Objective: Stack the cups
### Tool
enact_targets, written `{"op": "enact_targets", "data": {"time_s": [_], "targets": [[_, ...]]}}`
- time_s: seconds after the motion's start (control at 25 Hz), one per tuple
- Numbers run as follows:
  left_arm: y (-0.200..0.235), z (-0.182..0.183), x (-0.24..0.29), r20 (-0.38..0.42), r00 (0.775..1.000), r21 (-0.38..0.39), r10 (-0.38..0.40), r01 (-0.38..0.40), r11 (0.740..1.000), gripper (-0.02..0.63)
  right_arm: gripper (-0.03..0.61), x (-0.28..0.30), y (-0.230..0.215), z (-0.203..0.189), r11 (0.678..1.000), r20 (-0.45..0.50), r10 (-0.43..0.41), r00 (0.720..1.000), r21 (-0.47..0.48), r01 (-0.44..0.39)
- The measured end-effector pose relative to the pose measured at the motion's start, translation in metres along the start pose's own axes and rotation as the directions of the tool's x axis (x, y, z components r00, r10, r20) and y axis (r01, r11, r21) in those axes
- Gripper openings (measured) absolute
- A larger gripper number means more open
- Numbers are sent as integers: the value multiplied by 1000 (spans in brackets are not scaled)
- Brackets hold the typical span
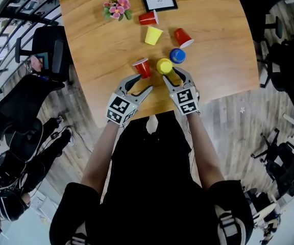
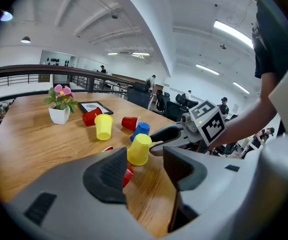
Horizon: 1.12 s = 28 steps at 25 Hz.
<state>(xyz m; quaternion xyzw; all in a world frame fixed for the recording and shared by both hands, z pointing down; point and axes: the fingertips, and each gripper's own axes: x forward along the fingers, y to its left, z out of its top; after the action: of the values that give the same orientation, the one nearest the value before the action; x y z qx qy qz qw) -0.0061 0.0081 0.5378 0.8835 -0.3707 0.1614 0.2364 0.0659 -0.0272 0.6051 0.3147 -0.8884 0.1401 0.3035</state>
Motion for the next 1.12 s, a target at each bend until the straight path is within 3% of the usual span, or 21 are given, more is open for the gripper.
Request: {"op": "enact_targets", "data": {"time_s": [0.4,0.6,1.12], "targets": [[4,0,-7,6,998,-30,57,-57,998,239,253,13,-1,-2,999,-14,44,999,-10,-44],[3,0,-10,13,996,-40,85,-85,996,239,224,22,0,2,999,-4,48,999,-21,-48],[10,-4,-18,24,988,-83,155,-153,985,239,224,41,-5,15,997,-10,41,999,-61,-41]]}}
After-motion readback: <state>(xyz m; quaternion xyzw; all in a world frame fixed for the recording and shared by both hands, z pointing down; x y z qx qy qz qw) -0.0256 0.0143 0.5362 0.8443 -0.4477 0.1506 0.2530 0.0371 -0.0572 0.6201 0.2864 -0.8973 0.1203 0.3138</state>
